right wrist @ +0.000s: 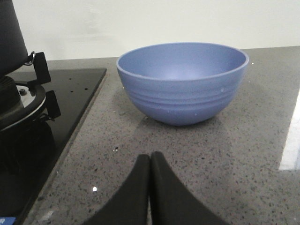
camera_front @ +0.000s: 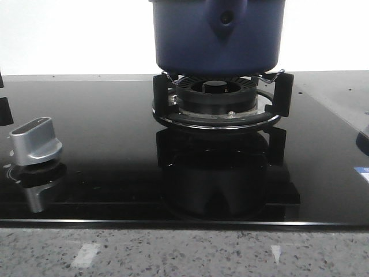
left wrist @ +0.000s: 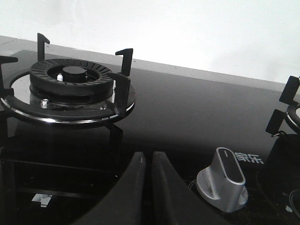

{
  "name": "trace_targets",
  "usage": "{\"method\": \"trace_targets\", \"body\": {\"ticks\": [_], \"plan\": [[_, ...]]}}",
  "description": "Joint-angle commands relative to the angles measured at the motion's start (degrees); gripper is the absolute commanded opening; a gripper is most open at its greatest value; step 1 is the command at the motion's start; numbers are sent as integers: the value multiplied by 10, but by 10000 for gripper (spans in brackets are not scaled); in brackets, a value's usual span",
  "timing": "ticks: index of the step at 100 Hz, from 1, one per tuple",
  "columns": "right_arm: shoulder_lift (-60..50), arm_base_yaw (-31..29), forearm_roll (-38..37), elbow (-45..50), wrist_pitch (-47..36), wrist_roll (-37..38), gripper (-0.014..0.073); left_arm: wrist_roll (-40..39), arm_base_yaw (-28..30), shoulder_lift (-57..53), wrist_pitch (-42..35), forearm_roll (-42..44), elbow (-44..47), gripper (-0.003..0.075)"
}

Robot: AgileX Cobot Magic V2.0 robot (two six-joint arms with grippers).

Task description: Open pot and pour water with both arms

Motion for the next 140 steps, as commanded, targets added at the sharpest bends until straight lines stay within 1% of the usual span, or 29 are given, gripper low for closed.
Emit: {"method": "trace_targets", "body": {"ticks": [1, 10, 15, 25, 41, 50, 65, 73, 83, 91, 95, 107, 108, 112, 119, 124, 133, 140], "plan": [[-12, -3, -6, 15, -69, -2, -52, -3, -2, -16, -50, -3, 18, -20], [-12, -3, -5, 15, -96, -2, -52, -3, -2, -16, -57, -5, 18, -20], [-12, -3, 10, 15, -107, -2, -52, -3, -2, -16, -70, -12, 18, -20], [-12, -3, 52, 15, -113, -2, -52, -3, -2, -16, -89, -44, 18, -20], [-12, -3, 147, 15, -113, -2, -52, -3, -2, -16, -119, -99, 18, -20], [-12, -3, 203, 15, -115, -2, -52, -3, -2, -16, -120, -152, 18, -20], [-12, -3, 314, 14, -117, -2, -52, -3, -2, -16, -120, -288, 17, -20], [-12, -3, 339, 3, -107, -2, -52, -3, -2, -16, -119, -335, 11, -20], [-12, -3, 331, -34, -37, -2, -48, -3, -2, -15, -113, -350, -9, -20], [-8, -3, 294, -81, 40, -8, -46, 6, -2, -12, -91, -344, -39, -20], [2, -3, 284, -103, 66, -8, -46, 14, -2, -4, -74, -330, -61, -20], [78, -3, 202, -194, 162, -8, -46, 60, -2, 53, 0, -273, -142, -20], [90, -3, 193, -205, 179, -8, -46, 73, -2, 63, 9, -267, -153, -20], [123, -3, 170, -231, 202, -8, -46, 101, -2, 92, 32, -262, -181, -20], [193, -3, 139, -284, 240, -8, -46, 171, -2, 155, 80, -267, -239, -20], [240, -3, 135, -321, 256, -14, -46, 207, -2, 200, 110, -282, -279, -20], [307, -1, 135, -379, 269, -21, -46, 245, -2, 275, 152, -322, -340, -20], [338, -1, 136, -406, 270, -21, -46, 279, -2, 323, 175, -350, -374, -19]]}}
